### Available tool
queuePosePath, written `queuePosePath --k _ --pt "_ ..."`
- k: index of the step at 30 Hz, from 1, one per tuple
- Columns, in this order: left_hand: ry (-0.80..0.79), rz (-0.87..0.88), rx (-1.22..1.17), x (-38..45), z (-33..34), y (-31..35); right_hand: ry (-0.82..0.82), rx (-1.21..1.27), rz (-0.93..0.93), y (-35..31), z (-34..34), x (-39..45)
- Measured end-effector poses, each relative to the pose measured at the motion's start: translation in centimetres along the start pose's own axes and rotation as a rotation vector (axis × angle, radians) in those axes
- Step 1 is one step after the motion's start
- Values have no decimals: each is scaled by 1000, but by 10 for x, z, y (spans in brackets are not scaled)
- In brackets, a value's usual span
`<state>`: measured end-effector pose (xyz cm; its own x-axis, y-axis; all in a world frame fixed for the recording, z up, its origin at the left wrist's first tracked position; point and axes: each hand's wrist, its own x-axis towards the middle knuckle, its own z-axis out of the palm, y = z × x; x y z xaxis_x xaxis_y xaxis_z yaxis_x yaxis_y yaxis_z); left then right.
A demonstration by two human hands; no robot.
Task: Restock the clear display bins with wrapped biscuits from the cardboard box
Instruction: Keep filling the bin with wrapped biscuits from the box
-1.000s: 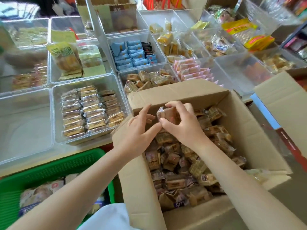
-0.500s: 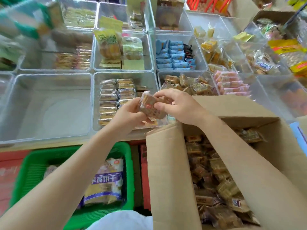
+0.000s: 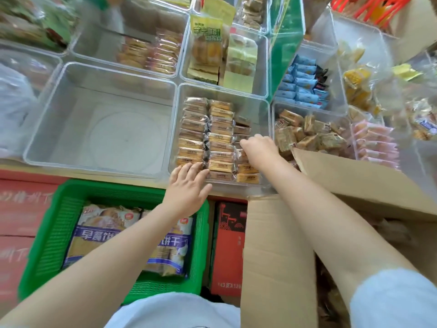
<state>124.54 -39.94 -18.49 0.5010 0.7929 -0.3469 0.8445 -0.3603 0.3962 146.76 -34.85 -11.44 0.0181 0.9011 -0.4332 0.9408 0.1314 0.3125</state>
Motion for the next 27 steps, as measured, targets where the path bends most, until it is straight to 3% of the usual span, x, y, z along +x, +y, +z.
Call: queuePosePath --k 15,18,21,23,25,27 --pt "-10 -10 57 2 3 0 -267 161 101 -42 20 -20" --pt "-59 -25 75 3 -3 0 37 426 66 -37 -7 -58" --pt "-86 -67 -64 -1 -19 26 623 657 -27 -17 -24 -127" --pt "7 1 -288 -15 -30 68 889 682 15 2 -22 -172" --pt "161 181 -411 -38 -38 120 952 687 134 24 -3 -211" --pt "261 409 -463 -64 -42 169 912 676 276 45 24 -247"
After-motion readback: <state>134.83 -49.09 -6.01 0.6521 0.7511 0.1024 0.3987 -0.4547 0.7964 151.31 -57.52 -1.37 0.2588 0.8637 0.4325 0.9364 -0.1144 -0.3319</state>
